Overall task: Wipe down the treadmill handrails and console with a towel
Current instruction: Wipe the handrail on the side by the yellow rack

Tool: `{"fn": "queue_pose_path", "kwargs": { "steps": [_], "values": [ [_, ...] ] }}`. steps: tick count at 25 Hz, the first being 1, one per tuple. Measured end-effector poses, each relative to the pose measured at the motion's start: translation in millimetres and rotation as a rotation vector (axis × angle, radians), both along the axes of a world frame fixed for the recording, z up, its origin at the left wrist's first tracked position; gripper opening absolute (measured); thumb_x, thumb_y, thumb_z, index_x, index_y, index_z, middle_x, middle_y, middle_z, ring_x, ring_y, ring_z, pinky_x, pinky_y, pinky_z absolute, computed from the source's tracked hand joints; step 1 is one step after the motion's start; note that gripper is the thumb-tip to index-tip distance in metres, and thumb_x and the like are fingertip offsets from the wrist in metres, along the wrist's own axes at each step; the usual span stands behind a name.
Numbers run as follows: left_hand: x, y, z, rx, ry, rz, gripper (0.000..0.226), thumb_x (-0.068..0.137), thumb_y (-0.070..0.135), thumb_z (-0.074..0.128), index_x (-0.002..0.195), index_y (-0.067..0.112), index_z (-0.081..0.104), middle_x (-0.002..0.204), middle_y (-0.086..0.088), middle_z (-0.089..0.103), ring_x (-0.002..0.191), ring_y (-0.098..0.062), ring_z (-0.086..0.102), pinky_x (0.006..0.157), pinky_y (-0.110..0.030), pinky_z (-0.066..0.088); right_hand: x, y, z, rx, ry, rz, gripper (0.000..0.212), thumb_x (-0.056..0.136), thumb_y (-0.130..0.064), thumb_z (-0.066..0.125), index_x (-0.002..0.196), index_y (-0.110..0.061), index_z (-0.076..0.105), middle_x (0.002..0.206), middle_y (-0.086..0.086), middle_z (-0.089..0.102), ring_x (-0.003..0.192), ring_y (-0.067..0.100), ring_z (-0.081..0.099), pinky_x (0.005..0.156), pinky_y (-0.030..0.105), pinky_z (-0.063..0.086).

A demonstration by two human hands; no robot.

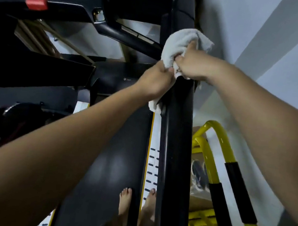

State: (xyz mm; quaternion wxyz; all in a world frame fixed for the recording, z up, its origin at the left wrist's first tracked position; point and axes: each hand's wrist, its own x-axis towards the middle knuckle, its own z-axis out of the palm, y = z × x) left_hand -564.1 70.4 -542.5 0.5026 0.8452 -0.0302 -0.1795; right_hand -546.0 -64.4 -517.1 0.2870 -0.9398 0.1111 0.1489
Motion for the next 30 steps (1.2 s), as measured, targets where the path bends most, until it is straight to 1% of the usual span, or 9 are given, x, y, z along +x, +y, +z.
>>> {"fn": "queue_pose_path", "kwargs": {
  "steps": [5, 8, 11, 15, 17, 20, 23, 27, 30],
  "values": [
    [13.9, 4.7, -20.1, -0.628, 0.437, 0.108, 0.030, 0.099, 0.023, 0.039, 0.094, 0.009, 0.065, 0.084, -0.010, 0.069, 0.084, -0.022, 0.066, 0.083, -0.031, 0.052, 1.6, 13.2, 22.9, -0.147, -0.025, 0.026, 0.051, 0.095, -0.039, 0.053, 0.133, -0.005, 0.046, 0.124, 0.009, 0.057, 0.115, 0.024, 0.054, 0.089, 0.030, 0.041],
    [21.0, 11.7, -47.7, -0.718, 0.474, 0.173, 0.042, 0.095, 0.035, 0.038, 0.094, 0.009, 0.071, 0.093, -0.013, 0.073, 0.095, -0.027, 0.067, 0.092, -0.036, 0.053, 11.9, 19.8, 18.5, -0.110, -0.025, -0.076, 0.096, 0.069, -0.056, 0.073, 0.142, -0.008, 0.033, 0.127, 0.002, 0.051, 0.120, 0.018, 0.051, 0.088, 0.026, 0.042],
    [25.6, 10.4, -51.5, -0.675, 0.421, 0.142, 0.048, 0.091, 0.042, 0.039, 0.106, 0.010, 0.071, 0.106, -0.015, 0.073, 0.105, -0.029, 0.067, 0.099, -0.043, 0.050, 15.8, 26.6, 8.6, 0.104, 0.025, -0.223, 0.118, 0.060, -0.053, 0.078, 0.146, -0.016, 0.007, 0.132, 0.001, 0.046, 0.113, 0.021, 0.056, 0.093, 0.034, 0.049],
    [-6.9, 9.0, -59.9, -0.591, 0.309, 0.124, 0.038, 0.095, 0.033, 0.038, 0.102, 0.001, 0.059, 0.097, -0.014, 0.066, 0.083, -0.010, 0.065, 0.072, -0.023, 0.051, -15.4, 29.5, -8.1, 0.085, -0.067, -0.191, 0.108, 0.075, -0.046, 0.071, 0.150, -0.025, -0.003, 0.141, 0.000, 0.034, 0.108, 0.019, 0.050, 0.091, 0.032, 0.046],
    [-25.5, 7.9, -81.1, -0.608, 0.318, 0.136, 0.054, 0.092, 0.041, 0.040, 0.126, 0.003, 0.055, 0.129, -0.016, 0.060, 0.117, -0.016, 0.059, 0.098, -0.029, 0.048, -36.3, 30.8, -18.3, -0.065, -0.008, -0.123, 0.109, 0.080, -0.046, 0.067, 0.152, -0.024, -0.012, 0.149, 0.005, 0.026, 0.111, 0.022, 0.047, 0.090, 0.032, 0.043],
    [-18.1, 7.3, -96.4, -0.589, 0.351, 0.087, 0.068, 0.087, 0.061, 0.036, 0.151, 0.040, 0.028, 0.162, 0.004, 0.026, 0.149, -0.017, 0.022, 0.121, -0.047, 0.021, -31.1, 32.4, -23.5, -0.185, 0.024, -0.099, 0.115, 0.075, -0.053, 0.067, 0.151, -0.024, -0.016, 0.156, 0.012, 0.019, 0.119, 0.028, 0.048, 0.094, 0.038, 0.045],
    [7.9, 8.7, -84.2, -0.386, 0.249, 0.000, 0.060, 0.099, 0.055, 0.017, 0.155, 0.040, 0.002, 0.166, 0.008, 0.004, 0.152, -0.019, 0.009, 0.122, -0.047, 0.014, 0.6, 36.5, -17.2, -0.155, 0.011, -0.160, 0.121, 0.071, -0.052, 0.070, 0.151, -0.026, -0.016, 0.155, 0.009, 0.019, 0.116, 0.025, 0.047, 0.084, 0.033, 0.040],
    [2.8, 5.6, -92.9, -0.437, 0.254, 0.006, 0.066, 0.086, 0.071, 0.019, 0.148, 0.047, 0.020, 0.165, 0.010, 0.013, 0.150, -0.019, 0.018, 0.120, -0.050, 0.018, -19.8, 38.6, -13.9, -0.201, 0.011, -0.089, 0.115, 0.079, -0.059, 0.065, 0.151, -0.029, -0.020, 0.160, 0.012, 0.007, 0.132, 0.031, 0.040, 0.094, 0.034, 0.035],
    [-14.5, 5.0, -110.6, -0.431, 0.266, 0.038, 0.069, 0.094, 0.064, 0.022, 0.155, 0.041, 0.002, 0.165, 0.016, -0.005, 0.152, -0.010, 0.003, 0.123, -0.044, 0.010, -37.3, 43.3, -18.3, -0.325, 0.061, -0.101, 0.100, 0.089, -0.061, 0.050, 0.150, -0.026, -0.021, 0.158, 0.022, 0.010, 0.130, 0.038, 0.042, 0.098, 0.040, 0.038]
  ]
}}
